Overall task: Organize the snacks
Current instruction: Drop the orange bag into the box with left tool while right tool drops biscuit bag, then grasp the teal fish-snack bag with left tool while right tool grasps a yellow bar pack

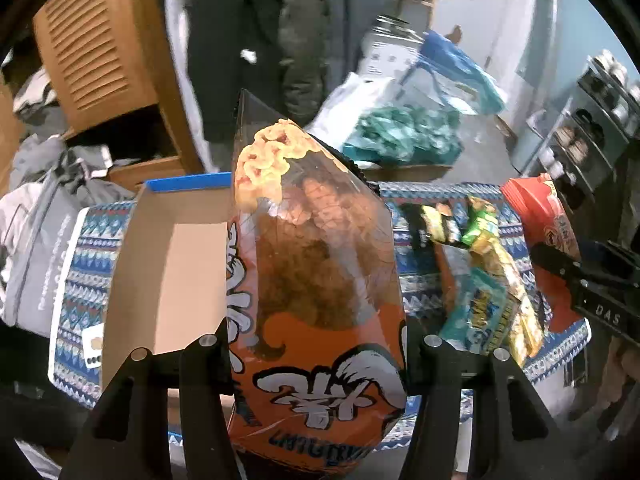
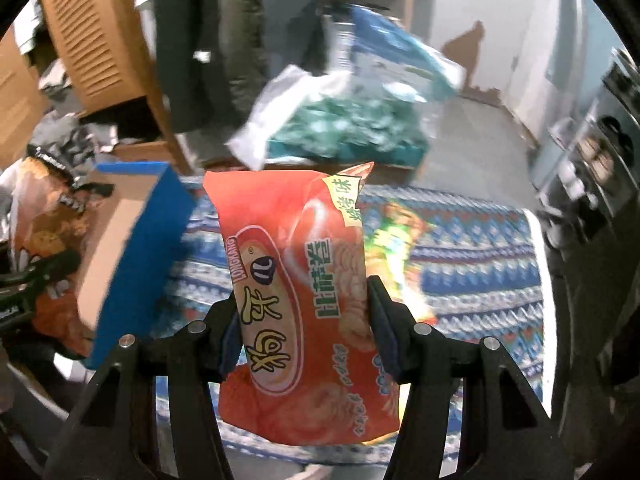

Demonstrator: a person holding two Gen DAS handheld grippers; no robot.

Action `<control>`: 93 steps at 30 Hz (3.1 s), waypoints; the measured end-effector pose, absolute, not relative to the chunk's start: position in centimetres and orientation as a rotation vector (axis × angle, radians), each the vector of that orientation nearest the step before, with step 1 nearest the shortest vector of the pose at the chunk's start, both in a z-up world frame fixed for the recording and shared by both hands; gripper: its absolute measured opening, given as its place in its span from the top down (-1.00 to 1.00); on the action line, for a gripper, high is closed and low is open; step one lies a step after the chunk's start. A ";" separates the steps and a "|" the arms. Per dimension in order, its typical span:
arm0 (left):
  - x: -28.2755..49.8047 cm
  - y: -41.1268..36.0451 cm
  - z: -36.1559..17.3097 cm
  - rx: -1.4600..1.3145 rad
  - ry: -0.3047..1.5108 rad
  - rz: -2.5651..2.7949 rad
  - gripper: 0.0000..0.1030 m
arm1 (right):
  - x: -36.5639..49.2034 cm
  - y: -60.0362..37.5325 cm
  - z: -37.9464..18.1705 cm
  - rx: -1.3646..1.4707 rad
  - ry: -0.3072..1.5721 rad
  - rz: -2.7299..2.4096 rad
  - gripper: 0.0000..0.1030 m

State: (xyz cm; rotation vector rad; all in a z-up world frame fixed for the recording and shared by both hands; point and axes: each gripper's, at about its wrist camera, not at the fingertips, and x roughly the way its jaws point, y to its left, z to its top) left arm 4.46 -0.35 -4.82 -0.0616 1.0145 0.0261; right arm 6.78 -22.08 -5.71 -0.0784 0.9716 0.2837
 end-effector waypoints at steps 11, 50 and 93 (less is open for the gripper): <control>3.6 5.8 -5.9 -0.129 1.013 0.118 -0.10 | 7.7 -10.9 -5.3 -0.154 0.979 0.439 -0.08; 3.3 14.5 -10.2 -0.312 1.092 0.255 -0.42 | 11.1 1.2 -10.1 -0.177 1.105 0.535 -0.46; 5.2 -10.5 -11.3 0.030 1.120 -0.134 -0.56 | 7.1 -28.5 -10.0 -0.085 1.049 0.203 -0.52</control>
